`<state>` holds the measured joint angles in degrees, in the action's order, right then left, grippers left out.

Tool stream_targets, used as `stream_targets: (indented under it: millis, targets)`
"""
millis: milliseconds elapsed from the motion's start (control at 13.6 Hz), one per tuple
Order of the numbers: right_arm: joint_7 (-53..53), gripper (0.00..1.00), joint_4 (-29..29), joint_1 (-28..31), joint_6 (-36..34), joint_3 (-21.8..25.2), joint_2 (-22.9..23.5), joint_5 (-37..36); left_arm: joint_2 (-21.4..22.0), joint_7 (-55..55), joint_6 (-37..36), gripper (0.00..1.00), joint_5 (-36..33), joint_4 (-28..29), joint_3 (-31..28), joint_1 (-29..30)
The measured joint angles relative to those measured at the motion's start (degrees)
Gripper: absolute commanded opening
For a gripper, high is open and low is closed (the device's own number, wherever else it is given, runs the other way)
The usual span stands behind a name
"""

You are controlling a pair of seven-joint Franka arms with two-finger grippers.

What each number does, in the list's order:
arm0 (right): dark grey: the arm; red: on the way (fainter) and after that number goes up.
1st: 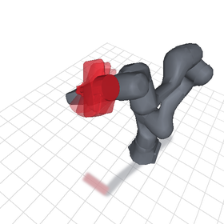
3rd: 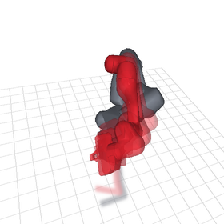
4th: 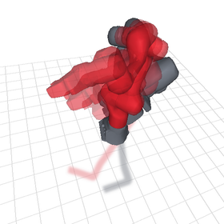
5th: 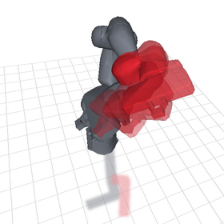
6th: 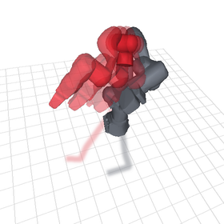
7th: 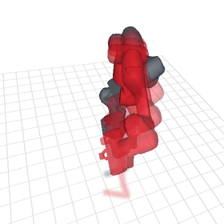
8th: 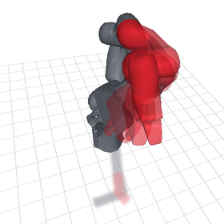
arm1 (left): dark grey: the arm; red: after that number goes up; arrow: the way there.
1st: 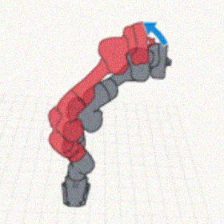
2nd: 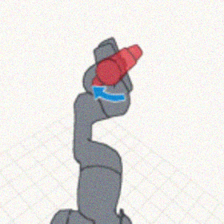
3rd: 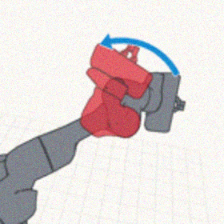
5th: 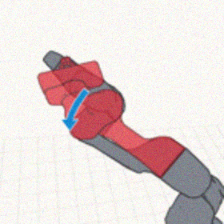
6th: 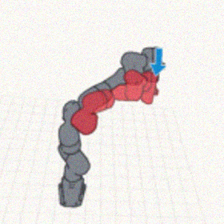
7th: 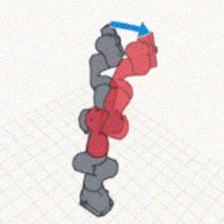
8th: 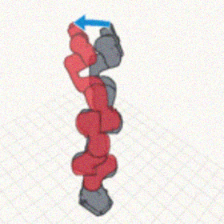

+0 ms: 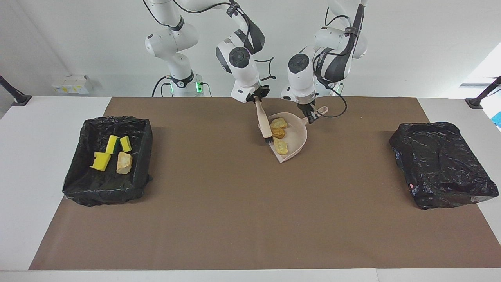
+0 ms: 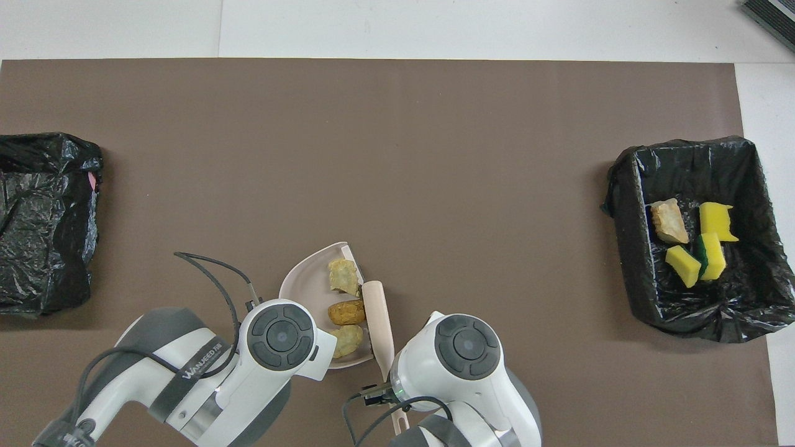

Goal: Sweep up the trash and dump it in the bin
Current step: 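Carry the loaded dustpan to the bin nearest the left gripper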

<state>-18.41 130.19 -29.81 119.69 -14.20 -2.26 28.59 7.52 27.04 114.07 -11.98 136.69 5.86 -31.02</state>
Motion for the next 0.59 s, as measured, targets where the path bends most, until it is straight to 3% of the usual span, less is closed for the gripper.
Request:
stream_targets:
  millis: [294,588]
  targets:
    - [0.07,0.00,-0.62,3.36,-2.30,0.68,0.09,0.27,0.00,0.32,0.02,0.00,0.01,0.00,0.00,0.01]
    - [-0.68,0.00,-4.74,9.07,-10.00,1.23,-0.04,-8.02,-0.23,8.94,0.95,0.00,0.01,-0.33,-0.35,1.59]
